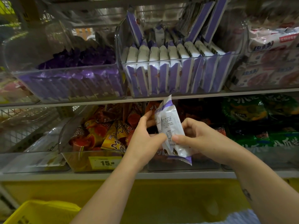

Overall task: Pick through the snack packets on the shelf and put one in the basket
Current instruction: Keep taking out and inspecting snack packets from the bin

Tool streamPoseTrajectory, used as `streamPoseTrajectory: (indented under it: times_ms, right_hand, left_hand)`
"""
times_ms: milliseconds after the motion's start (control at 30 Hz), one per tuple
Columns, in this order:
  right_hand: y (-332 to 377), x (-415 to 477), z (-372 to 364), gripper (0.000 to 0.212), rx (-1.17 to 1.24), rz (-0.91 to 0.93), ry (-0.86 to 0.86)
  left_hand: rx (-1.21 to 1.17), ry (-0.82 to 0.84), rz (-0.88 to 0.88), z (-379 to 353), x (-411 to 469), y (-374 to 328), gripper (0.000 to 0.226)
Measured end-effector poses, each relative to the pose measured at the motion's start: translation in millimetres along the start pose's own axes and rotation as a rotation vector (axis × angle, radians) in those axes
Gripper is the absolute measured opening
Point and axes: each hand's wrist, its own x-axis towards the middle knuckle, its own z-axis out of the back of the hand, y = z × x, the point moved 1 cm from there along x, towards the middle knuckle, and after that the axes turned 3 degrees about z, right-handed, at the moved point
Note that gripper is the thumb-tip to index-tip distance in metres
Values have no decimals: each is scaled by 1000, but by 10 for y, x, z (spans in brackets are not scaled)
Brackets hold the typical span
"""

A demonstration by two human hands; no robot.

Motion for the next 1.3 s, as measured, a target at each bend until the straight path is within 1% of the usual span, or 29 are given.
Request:
streamPoseTrajectory:
  times_ms: [100, 167, 233, 300, 367, 433, 467, 533, 567, 633, 700, 767, 800, 867, 933, 1000, 1067, 1133, 1167, 1200, 1233, 1300]
  right_hand:
    - [22, -15, 2, 51, -15, -5, 14]
    - [39, -23, 10, 52, -15, -11, 30]
    - [58, -26, 26, 51, 19, -28, 56]
    - [77, -44, 34, 45, 111, -61, 81]
    - [117, -80, 38, 35, 175, -72, 90]
    - [181, -138, 61, 32, 229, -78, 93]
    - [229, -176, 76, 32, 264, -83, 100]
    - [362, -261, 118, 34, 320, -74, 139]
    - [439, -303, 142, 35, 341, -58, 164]
    - [622, -381, 194, 38, 373, -22, 218]
    - [811, -422, 249, 39, 395, 14, 253]
    - [984, -418, 275, 46, 393, 59, 202]
    - [1045, -389, 287, 51, 394, 81, 115]
    - [1149, -293, 301, 54, 366, 154, -101]
    - [1267, -169, 291, 53, 233, 248, -225]
    - [1391, -48, 291, 61, 83, 347, -238]
    - [1515, 80, 306, 79, -134, 439, -216]
    - [1611, 264, 330, 103, -438, 489, -220]
    - [1661, 370, 346, 104, -536, 519, -245]
    - [1714, 475, 370, 99, -574, 547, -278]
    - [1758, 579, 397, 92, -579, 572, -308]
    - [1819, 778, 447, 76, -545, 623, -315]
  left_hand:
    - [-123, -11, 55, 26, 20, 15, 54]
    - [-175, 2, 77, 37, 18, 15, 44]
    - [-175, 10, 86, 39, 6, 3, 35]
    - [-95, 33, 89, 45, -22, -38, 30]
    - [41, 102, 77, 86, -62, -110, 40]
    - [138, 238, 93, 161, -143, -223, 50]
    - [158, 325, 118, 204, -204, -296, 57]
    - [126, 480, 144, 277, -334, -451, 75]
    - [107, 527, 136, 299, -397, -537, 82]
    - [120, 559, 79, 328, -487, -715, 92]
    - [165, 529, 4, 361, -523, -896, 98]
    - [190, 462, -59, 394, -521, -1084, 103]
    - [182, 410, -85, 394, -516, -1190, 102]
    - [170, 262, -156, 366, -486, -1389, 90]
    - [218, 90, -267, 348, -408, -1546, 74]
    - [262, -45, -387, 343, -302, -1698, 56]
    - [260, -142, -483, 365, -183, -1850, 39]
    - [246, -216, -546, 405, -55, -2000, 26]
    - [261, -239, -567, 424, 15, -2064, 23]
    - [290, -253, -577, 443, 93, -2120, 24]
    - [321, -257, -577, 457, 177, -2167, 27]
    - [388, -240, -571, 488, 359, -2246, 40]
